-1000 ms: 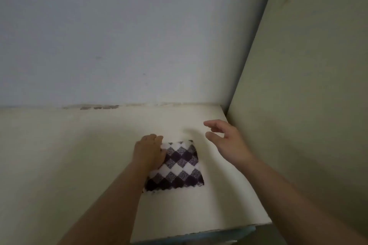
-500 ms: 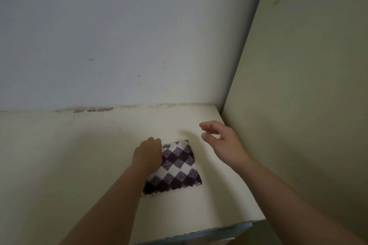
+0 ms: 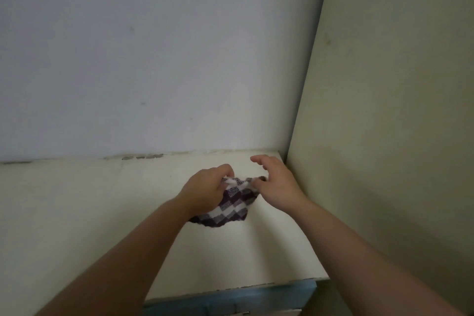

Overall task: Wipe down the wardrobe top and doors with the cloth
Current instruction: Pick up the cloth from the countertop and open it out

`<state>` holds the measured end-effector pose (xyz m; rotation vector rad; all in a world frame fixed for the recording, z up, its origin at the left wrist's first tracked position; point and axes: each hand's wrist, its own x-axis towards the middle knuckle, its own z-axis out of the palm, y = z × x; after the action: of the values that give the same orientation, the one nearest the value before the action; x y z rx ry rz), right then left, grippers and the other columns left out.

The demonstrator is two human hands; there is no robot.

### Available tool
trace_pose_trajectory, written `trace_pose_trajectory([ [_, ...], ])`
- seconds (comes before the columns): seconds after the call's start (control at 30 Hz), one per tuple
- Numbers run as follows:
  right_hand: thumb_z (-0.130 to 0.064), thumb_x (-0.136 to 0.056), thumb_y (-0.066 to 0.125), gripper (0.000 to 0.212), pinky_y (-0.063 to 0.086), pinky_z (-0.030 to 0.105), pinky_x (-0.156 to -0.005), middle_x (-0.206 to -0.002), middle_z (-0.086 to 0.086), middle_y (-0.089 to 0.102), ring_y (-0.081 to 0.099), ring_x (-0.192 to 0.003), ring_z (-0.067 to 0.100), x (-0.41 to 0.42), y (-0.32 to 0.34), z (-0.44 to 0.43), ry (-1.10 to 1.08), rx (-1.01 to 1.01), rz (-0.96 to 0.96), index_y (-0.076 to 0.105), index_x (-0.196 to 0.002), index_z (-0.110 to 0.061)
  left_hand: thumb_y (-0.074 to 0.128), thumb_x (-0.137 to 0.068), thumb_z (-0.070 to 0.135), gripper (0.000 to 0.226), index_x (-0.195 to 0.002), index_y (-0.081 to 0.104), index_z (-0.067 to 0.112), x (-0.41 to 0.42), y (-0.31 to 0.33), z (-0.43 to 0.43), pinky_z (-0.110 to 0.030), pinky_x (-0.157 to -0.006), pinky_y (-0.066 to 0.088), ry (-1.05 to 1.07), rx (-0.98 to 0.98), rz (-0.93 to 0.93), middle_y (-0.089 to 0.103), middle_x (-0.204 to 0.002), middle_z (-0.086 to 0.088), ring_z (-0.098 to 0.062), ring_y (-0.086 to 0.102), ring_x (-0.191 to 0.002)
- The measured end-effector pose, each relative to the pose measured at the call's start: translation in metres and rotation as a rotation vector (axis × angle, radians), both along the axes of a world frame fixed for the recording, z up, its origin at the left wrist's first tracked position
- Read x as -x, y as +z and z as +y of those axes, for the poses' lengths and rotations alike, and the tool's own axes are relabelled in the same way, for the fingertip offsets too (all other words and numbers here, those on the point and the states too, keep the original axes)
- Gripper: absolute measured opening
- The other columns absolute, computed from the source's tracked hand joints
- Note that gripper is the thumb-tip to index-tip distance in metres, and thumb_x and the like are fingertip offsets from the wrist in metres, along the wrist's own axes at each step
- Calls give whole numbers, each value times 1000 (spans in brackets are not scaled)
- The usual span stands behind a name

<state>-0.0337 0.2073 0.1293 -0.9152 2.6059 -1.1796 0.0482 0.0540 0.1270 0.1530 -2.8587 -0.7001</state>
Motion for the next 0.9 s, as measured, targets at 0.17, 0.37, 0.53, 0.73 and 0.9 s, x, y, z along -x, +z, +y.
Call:
trace_pose_trajectory([
  [0.17, -21, -75, 68, 29, 45, 40, -95, -109, -4, 62, 54, -106, 15, -21, 38, 5, 57, 130, -79, 65, -102, -30, 47, -91, 8, 15, -98, 57, 17, -29, 55, 21, -25, -62, 36, 45, -66, 179, 59, -87, 2, -17, 52, -79],
  [0.37, -16, -79, 66, 9, 51, 33, -69, -74, -4, 63, 59, -72, 15, -48, 79, 19, 178, 273, -101, 66, -81, -25, 58, -86, 8, 19, -100, 68, 16, -52, 88, 39, -15, -72, 29, 222, -32, 450, 52, -93, -1, -13, 50, -86],
  [0.53, -16, -91, 54, 17, 48, 21, -65, -84, 0, 68, 63, -74, 11, -71, 109, 35, 347, 560, -437, 70, -93, -20, 61, -83, 11, 19, -95, 72, 20, -74, 114, 61, -23, -90, 42, 429, -339, 569, 68, -94, 0, -14, 60, -94],
  [0.73, 6, -89, 43, 40, 45, 24, -57, -74, 2, 68, 57, -59, 14, -79, 133, 49, 517, 733, -566, 58, -110, -24, 68, -80, 7, 10, -86, 71, 14, -91, 147, 89, -29, -78, 51, 406, -838, 658, 69, -82, -2, -15, 64, -79],
  [0.9, 5, -85, 59, 42, 39, 13, -54, -71, -5, 50, 45, -53, 3, -94, 151, 54, 475, 706, -248, 62, -105, -32, 61, -83, 2, 13, -79, 62, 15, -101, 165, 108, -19, -51, 47, 456, -976, 728, 63, -71, -6, -11, 59, -53],
])
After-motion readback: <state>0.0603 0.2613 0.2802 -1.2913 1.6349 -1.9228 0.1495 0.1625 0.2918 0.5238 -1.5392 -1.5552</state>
